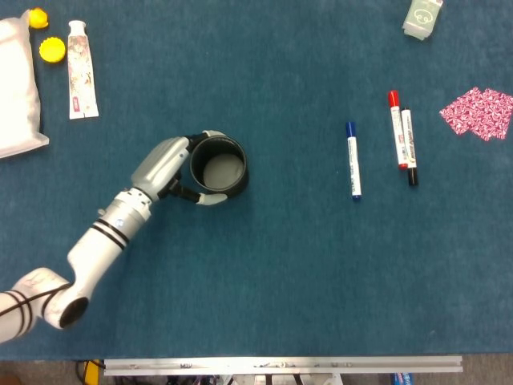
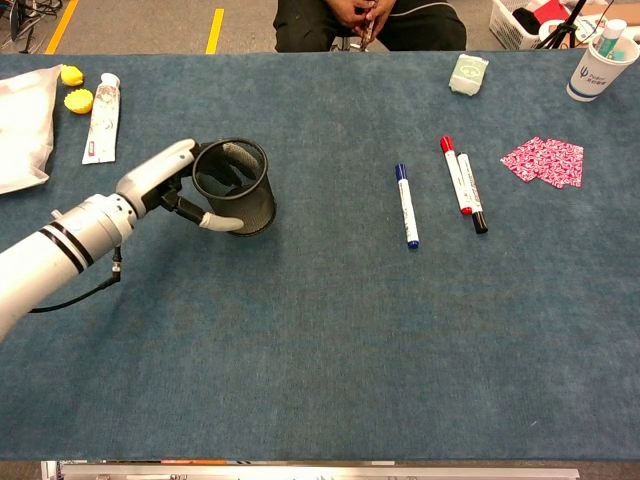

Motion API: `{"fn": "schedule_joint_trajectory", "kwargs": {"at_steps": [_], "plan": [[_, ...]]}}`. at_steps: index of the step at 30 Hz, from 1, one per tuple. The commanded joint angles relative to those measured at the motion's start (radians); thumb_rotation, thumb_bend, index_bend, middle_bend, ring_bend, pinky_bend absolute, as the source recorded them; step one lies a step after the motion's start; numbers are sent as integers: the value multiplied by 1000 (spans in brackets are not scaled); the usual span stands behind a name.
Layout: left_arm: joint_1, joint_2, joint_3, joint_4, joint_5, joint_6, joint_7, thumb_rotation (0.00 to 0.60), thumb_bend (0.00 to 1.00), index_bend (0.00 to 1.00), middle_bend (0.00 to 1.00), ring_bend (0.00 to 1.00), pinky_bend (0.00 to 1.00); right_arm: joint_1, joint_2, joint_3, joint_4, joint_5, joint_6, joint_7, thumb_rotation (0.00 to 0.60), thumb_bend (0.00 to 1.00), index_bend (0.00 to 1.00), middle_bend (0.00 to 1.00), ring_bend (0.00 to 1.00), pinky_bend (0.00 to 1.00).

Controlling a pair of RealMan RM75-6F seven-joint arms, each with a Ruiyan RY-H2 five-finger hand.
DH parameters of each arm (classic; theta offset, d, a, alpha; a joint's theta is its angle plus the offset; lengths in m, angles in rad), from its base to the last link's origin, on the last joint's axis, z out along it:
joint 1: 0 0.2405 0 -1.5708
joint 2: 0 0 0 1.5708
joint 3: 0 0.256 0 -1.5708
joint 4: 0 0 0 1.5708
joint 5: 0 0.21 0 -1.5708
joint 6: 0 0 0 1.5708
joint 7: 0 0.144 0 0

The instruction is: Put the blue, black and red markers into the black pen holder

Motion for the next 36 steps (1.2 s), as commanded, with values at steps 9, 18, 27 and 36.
{"fn": "schedule_joint_trajectory", "kwargs": {"at_steps": [9, 18, 27, 36], "plan": [[30, 208, -20, -302, -54, 22, 145, 600, 144, 273, 414, 335, 280, 210, -23, -53, -17, -140, -301, -101, 600, 317, 478, 394, 273, 313], [48, 249, -15, -387, -79, 27, 224, 600, 144, 272, 414, 334, 281, 355, -169, -97, 135, -244, -451, -140, 600, 310, 478, 337, 191, 228], [57, 265, -14, -431, -95, 22, 270, 600, 145, 267, 413, 333, 281, 433, -354, -148, 356, -321, -465, -163, 600, 260, 478, 278, 105, 108], [58, 262, -19, -433, -103, 12, 273, 600, 144, 255, 413, 331, 281, 473, -489, -172, 504, -324, -439, -129, 600, 220, 478, 222, 56, 23]]}}
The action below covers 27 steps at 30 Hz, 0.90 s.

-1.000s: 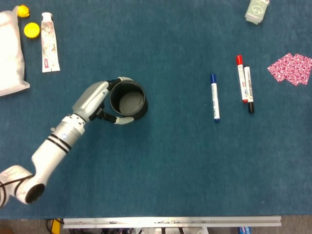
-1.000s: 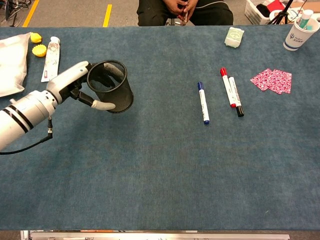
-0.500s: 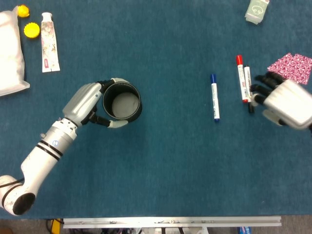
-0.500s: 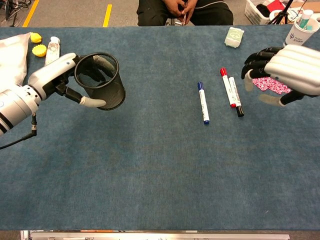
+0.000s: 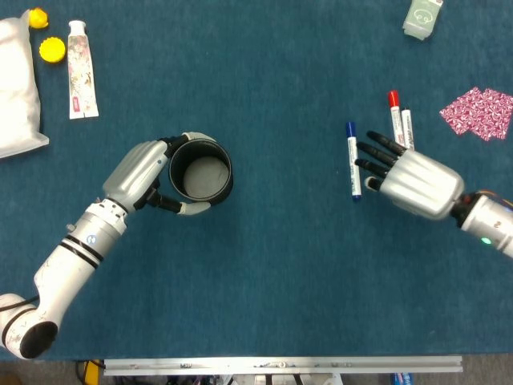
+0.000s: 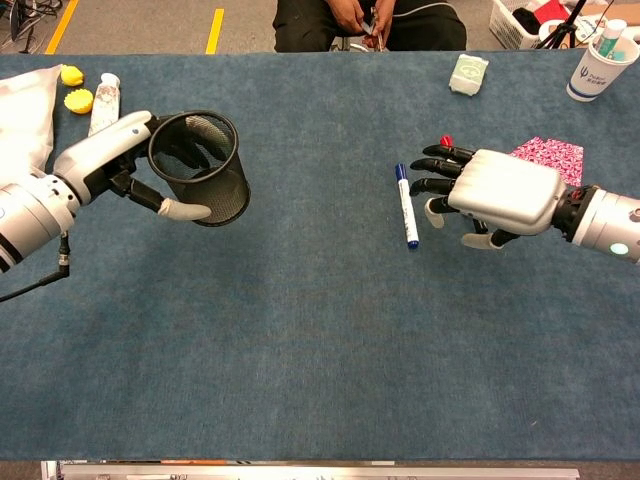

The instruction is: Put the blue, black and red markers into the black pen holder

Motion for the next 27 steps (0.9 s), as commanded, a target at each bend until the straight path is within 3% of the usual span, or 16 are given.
{"fn": "schedule_joint_trajectory", "kwargs": {"at_steps": [1, 14, 27], "plan": [[1, -1, -1, 2, -1, -1, -1, 600, 144, 254, 413, 331, 280, 22, -48, -10, 55, 3, 7, 20, 600, 220, 478, 222, 56, 23], [10, 1, -9, 13, -3, 4, -18, 599, 145, 245, 412, 331, 280, 82, -187, -33, 209, 26, 10, 64, 600, 222, 478, 219, 56, 23], [16, 2, -11, 20, 6, 7, -38, 595, 144, 235, 411, 330, 281, 111, -231, -52, 266, 63, 3, 66, 600, 226, 478, 219, 56, 22]]}}
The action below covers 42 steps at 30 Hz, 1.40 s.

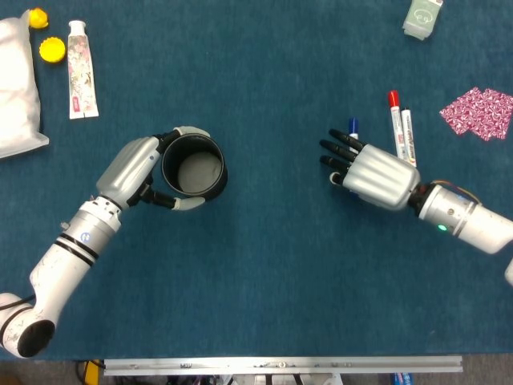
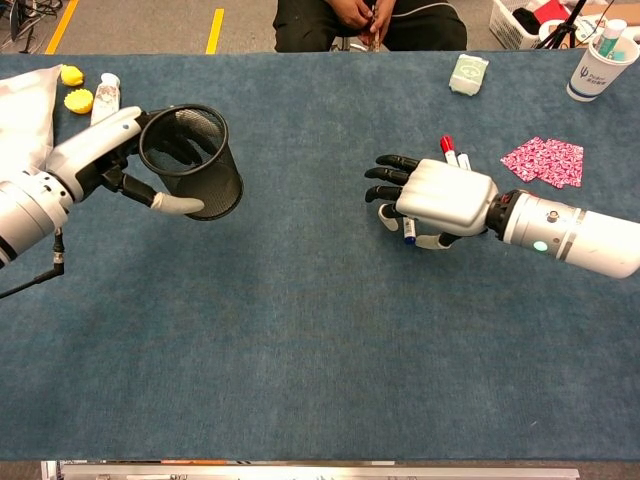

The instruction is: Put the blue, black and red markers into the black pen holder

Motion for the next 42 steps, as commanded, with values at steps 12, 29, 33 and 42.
{"fn": "schedule_joint_trajectory", "kwargs": {"at_steps": [12, 29, 33, 42], "plan": [[3, -5, -3, 9, 2, 3, -12, 595, 145, 229, 410, 329, 281, 17, -25, -12, 27, 39, -15, 0, 600, 260, 536, 220, 56, 22], [6, -2, -9, 12, 2, 4, -19, 585, 144, 223, 410, 329, 281, 27, 32, 9, -95, 89, 20, -2, 600, 284, 653, 295, 67, 22], [5, -1, -10, 14, -3, 0, -20, 587, 144, 223, 410, 329, 281, 26, 63, 31, -163, 112, 38, 6, 600, 285, 674, 310, 82, 21], [-1, -1, -13, 21, -10, -18, -28, 589, 144, 223, 410, 329, 281, 27, 167, 108, -389, 202, 47, 61, 600, 287, 700, 332, 99, 21]]}}
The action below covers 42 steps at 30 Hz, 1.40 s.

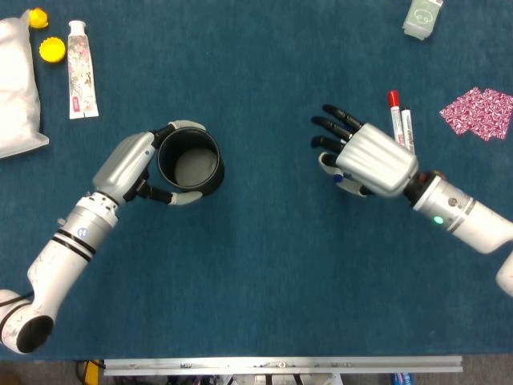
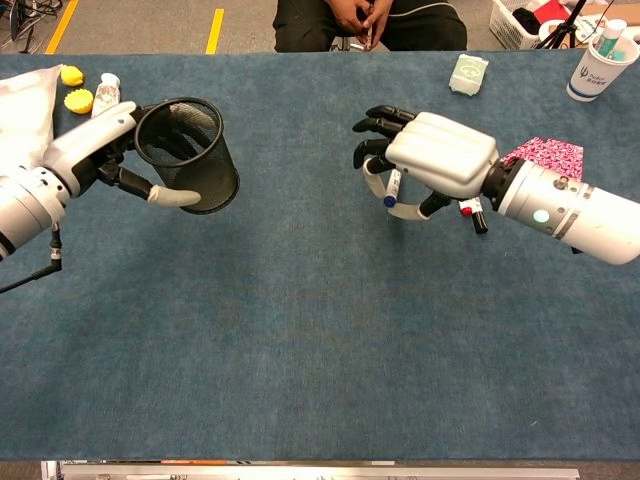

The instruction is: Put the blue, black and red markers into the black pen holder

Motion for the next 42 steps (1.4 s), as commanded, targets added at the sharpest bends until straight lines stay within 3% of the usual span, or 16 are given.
{"fn": "schedule_joint_trajectory", "kwargs": {"at_steps": [1, 14, 21, 33, 42], "plan": [[-1, -3, 1, 3, -1, -4, -1, 589, 144, 223, 410, 329, 281, 1, 58, 43, -103, 50, 3, 34, 600, 286, 700, 333, 99, 21], [-26, -46, -1, 30, -6, -39, 24, 586, 144, 223, 410, 329, 280, 27, 194, 170, -455, 166, -15, 153, 600, 287, 704, 336, 99, 21], [-45, -78, 0, 45, -17, -66, 62, 588, 144, 223, 410, 329, 281, 54, 228, 219, -586, 214, -58, 190, 600, 286, 704, 336, 99, 21], [-81, -131, -3, 72, -32, -112, 115, 586, 145, 222, 410, 329, 280, 78, 257, 266, -728, 255, -94, 242, 600, 285, 704, 336, 99, 21], [-113, -146, -36, 67, -48, -131, 119, 587, 144, 219, 410, 329, 280, 91, 205, 254, -709, 271, -119, 244, 600, 285, 704, 336, 99, 21]]}}
